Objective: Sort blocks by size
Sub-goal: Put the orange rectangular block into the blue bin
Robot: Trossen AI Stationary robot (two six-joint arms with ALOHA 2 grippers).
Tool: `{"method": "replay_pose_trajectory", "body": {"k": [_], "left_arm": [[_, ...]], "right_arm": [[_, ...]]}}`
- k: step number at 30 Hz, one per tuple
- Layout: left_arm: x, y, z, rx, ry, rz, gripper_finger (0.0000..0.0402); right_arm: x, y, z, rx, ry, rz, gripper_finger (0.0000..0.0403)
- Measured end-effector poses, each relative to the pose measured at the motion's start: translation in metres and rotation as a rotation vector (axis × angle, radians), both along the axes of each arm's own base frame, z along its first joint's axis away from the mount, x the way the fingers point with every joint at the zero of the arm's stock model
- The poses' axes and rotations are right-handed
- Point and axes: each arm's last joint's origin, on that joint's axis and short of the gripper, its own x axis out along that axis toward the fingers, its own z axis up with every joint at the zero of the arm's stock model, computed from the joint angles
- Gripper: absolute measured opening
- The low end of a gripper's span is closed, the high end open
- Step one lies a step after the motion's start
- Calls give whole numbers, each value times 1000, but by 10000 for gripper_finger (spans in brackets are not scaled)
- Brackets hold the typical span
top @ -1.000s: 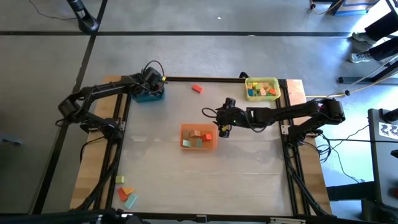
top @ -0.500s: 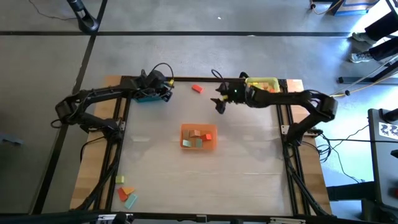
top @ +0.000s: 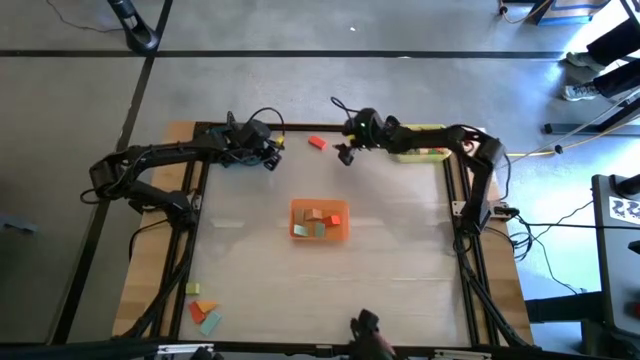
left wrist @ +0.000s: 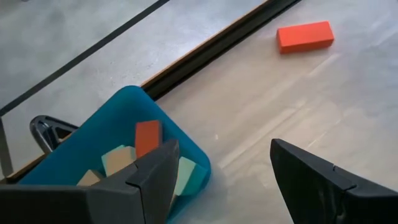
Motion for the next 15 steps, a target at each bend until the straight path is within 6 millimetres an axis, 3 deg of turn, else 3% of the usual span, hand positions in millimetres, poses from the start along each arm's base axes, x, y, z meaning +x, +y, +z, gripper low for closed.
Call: {"method": "replay_pose_trajectory", "body": {"k": [8,15], "left_arm": [[0,0,0,-1,-4,5,237],[0,0,0,0,-5,5,237]], "right_arm": [[45,-29,2,103,150,35,278],[69,-49,-4,186,244,24,278]]}}
